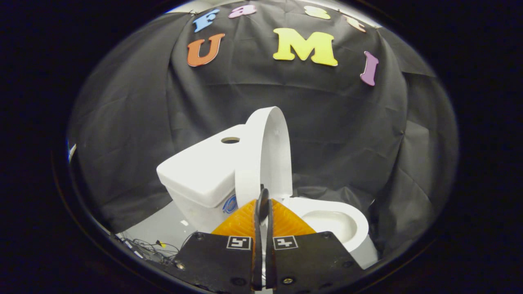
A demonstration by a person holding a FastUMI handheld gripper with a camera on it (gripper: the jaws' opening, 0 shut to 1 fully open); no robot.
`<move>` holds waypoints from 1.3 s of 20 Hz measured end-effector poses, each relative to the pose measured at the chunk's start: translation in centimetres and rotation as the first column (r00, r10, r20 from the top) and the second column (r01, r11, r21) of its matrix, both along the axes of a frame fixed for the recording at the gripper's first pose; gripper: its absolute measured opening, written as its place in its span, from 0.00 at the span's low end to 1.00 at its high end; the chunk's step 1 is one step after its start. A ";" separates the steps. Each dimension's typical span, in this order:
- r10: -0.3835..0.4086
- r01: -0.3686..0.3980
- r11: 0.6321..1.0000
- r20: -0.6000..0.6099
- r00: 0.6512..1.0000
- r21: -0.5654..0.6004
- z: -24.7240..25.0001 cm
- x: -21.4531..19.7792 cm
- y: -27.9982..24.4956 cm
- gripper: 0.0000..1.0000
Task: Open the toilet lid.
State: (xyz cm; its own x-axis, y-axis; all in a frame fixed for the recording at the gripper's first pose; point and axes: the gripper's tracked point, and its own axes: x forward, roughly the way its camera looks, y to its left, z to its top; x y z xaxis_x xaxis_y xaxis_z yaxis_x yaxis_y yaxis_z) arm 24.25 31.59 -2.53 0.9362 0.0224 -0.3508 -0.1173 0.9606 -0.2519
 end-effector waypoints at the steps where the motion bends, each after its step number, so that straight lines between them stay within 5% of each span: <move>1: 0.007 -0.007 1.000 -0.002 1.000 -0.005 -0.1 0.0 0.1 0.07; 11: 0.001 -0.001 0.998 -0.008 1.000 -0.055 -0.2 -0.2 -0.1 0.09; 13: 0.035 -0.037 0.999 -0.059 0.998 -0.029 -0.9 -0.6 -0.1 0.17; 19: 0.016 -0.004 0.992 -0.092 0.996 0.125 -0.1 -3.1 -4.0 0.78; 26: 0.037 -0.026 0.982 -0.055 0.998 0.185 1.5 -6.7 -8.1 0.86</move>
